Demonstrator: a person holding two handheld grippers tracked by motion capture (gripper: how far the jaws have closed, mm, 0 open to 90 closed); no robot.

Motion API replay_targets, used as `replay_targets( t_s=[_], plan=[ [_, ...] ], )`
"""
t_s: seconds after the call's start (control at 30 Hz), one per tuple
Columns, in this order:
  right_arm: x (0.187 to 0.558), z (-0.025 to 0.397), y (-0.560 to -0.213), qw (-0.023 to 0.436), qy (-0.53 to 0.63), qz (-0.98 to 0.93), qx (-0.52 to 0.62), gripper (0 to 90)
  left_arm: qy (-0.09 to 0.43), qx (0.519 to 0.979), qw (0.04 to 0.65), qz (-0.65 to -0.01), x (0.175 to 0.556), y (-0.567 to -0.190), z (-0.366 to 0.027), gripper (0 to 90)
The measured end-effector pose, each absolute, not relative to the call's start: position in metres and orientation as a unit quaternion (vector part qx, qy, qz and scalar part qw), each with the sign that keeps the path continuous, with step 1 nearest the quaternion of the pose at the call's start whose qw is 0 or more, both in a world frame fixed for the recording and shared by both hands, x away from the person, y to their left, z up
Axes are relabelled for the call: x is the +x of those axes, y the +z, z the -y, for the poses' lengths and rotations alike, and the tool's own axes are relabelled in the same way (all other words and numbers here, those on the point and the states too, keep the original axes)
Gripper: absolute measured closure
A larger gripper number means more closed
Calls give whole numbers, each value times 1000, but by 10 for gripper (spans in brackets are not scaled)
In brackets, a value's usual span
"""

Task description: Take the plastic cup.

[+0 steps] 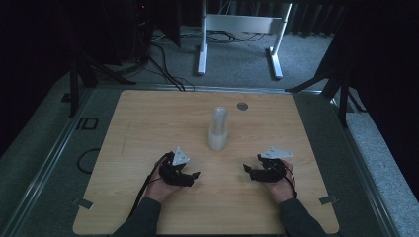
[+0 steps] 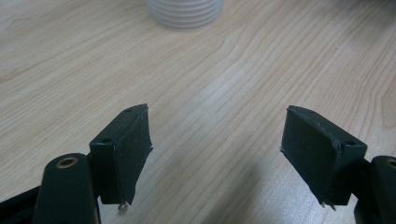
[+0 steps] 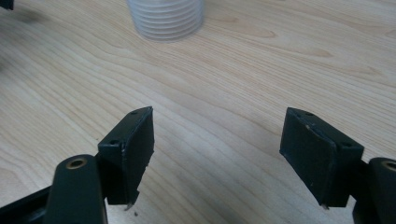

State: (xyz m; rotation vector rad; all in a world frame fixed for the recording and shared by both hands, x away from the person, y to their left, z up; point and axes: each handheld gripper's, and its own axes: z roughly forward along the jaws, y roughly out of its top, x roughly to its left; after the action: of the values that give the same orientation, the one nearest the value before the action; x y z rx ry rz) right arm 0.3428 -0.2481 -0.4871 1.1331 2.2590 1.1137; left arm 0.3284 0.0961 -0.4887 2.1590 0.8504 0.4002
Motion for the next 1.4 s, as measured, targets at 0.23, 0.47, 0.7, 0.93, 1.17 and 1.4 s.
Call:
replay_targets(
  t_s=[0.23,0.47,0.7,0.93,1.17,1.4],
  plan=[
    [341,248,-481,189,402,-803,396,284,157,846,387,-332,328,-486,-98,246],
    [341,244,-469,190,408,-807,383,336,155,845,391,-331,332,-482,-97,246],
    [346,236,-451,197,411,-812,364,360,162,840,402,-326,340,-467,-92,244],
    [354,227,-428,204,424,-813,342,361,168,828,419,-332,359,-456,-88,244],
    [371,212,-403,204,443,-812,321,364,176,823,434,-322,381,-447,-71,203],
    [387,193,-382,209,456,-811,301,361,173,815,456,-314,397,-445,-57,179]
  ],
)
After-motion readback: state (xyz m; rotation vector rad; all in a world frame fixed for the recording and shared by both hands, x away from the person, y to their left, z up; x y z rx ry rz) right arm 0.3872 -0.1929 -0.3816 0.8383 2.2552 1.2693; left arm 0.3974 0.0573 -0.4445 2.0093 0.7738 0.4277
